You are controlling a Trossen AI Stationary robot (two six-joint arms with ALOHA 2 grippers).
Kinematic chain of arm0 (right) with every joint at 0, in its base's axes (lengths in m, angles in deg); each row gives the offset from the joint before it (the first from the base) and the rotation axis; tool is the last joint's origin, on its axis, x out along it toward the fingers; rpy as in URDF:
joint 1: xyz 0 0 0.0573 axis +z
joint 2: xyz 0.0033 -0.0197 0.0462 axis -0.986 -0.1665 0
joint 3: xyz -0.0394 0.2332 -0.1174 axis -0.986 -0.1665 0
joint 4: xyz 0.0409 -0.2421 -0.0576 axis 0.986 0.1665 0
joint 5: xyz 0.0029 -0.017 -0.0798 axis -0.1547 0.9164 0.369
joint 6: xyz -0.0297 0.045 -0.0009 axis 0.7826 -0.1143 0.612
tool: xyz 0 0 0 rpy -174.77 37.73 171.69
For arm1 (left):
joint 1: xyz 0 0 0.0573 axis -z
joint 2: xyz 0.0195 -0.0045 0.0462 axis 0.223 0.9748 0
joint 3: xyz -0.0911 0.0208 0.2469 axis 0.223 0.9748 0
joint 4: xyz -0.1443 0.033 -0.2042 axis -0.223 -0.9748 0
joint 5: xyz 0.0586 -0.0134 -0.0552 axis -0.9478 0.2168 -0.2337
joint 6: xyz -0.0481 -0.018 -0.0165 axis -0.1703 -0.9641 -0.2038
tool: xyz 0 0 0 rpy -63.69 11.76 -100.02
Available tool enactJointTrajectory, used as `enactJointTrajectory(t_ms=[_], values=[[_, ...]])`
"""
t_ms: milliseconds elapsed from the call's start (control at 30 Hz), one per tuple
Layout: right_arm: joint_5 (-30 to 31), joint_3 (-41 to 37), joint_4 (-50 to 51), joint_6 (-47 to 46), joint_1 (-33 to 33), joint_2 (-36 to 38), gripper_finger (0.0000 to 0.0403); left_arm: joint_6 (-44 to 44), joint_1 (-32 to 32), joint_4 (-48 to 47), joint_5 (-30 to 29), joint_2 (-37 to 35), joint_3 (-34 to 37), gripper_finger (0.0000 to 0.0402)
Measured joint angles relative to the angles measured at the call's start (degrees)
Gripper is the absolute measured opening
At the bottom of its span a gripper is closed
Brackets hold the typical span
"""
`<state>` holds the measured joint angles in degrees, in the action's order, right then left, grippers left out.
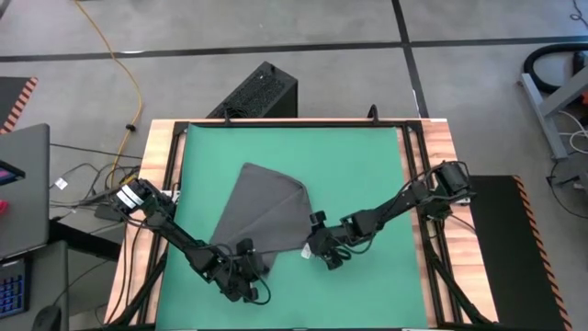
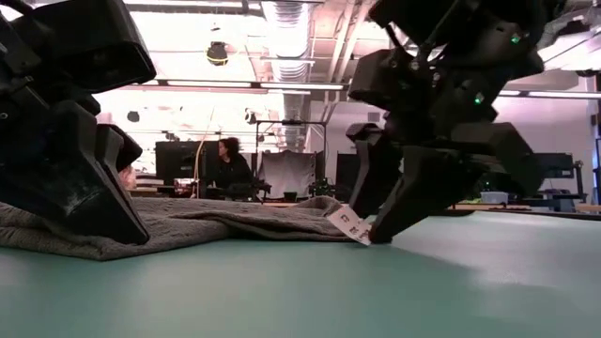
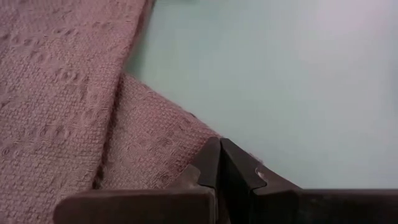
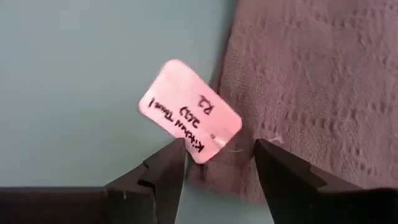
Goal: Roll towel
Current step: Fold the gray towel
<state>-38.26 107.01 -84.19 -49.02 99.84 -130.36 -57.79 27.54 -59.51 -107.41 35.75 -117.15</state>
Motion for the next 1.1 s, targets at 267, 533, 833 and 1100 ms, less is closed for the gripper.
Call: enactJointTrajectory(t_ms=[267,533,833,1100], values=[[2.0,0.3,1.3,3.1,-0.1,-0.3,0.0218,1.1,0.0,-0.7,0.5,0.0,0.0,0.0],[2.9,0.9,5.2,3.6,-1.6,-2.9,0.0176,1.3,0.0,-0.8,0.8,0.0,0.0,0.0],[3.3,8.0,13.7,4.3,0.1,-6.8,0.0025,1.3,0.0,-0.8,1.3,0.0,0.0,0.0],[4.4,16.6,22.4,4.0,-1.9,-6.8,0.0023,1.3,0.0,-0.7,1.3,0.0,0.0,0.0]])
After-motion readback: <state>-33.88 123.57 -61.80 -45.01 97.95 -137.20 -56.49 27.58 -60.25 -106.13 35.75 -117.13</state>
